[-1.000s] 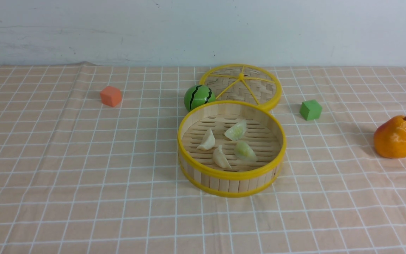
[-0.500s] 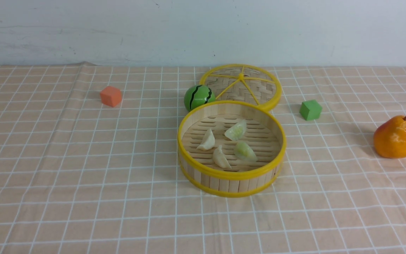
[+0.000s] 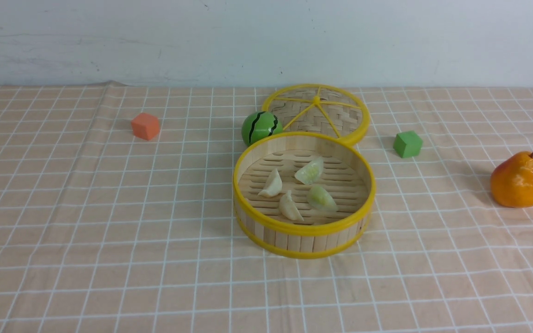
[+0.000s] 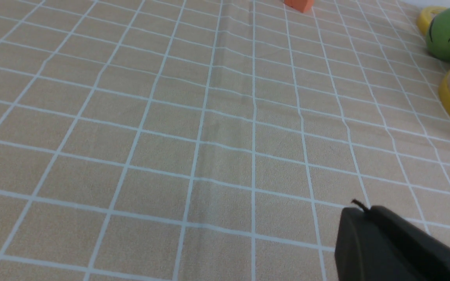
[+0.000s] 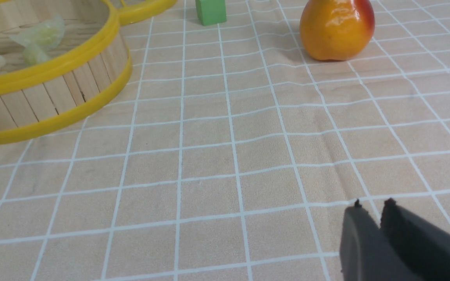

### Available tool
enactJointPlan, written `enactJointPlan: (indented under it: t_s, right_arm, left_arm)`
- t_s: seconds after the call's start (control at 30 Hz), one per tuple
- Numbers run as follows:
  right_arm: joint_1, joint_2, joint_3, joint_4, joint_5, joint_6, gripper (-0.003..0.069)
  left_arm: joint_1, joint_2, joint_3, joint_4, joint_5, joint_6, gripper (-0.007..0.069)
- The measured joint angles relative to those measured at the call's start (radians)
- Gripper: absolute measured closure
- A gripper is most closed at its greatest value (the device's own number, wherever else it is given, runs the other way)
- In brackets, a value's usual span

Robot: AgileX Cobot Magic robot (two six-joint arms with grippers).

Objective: Put the dumplings into the steamer on the table with the brown tablecloth.

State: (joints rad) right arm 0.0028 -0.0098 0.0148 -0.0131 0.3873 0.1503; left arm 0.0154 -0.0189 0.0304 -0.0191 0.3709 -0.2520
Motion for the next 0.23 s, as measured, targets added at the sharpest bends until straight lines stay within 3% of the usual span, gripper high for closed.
enactJointPlan:
  t_s: [0.23]
  right_arm:
    - [0.000,0.000,0.000,0.000,0.000,0.000,0.0566]
  left_arm:
    - [0.000,0.000,0.000,-0.001,0.000,0.000,0.0624]
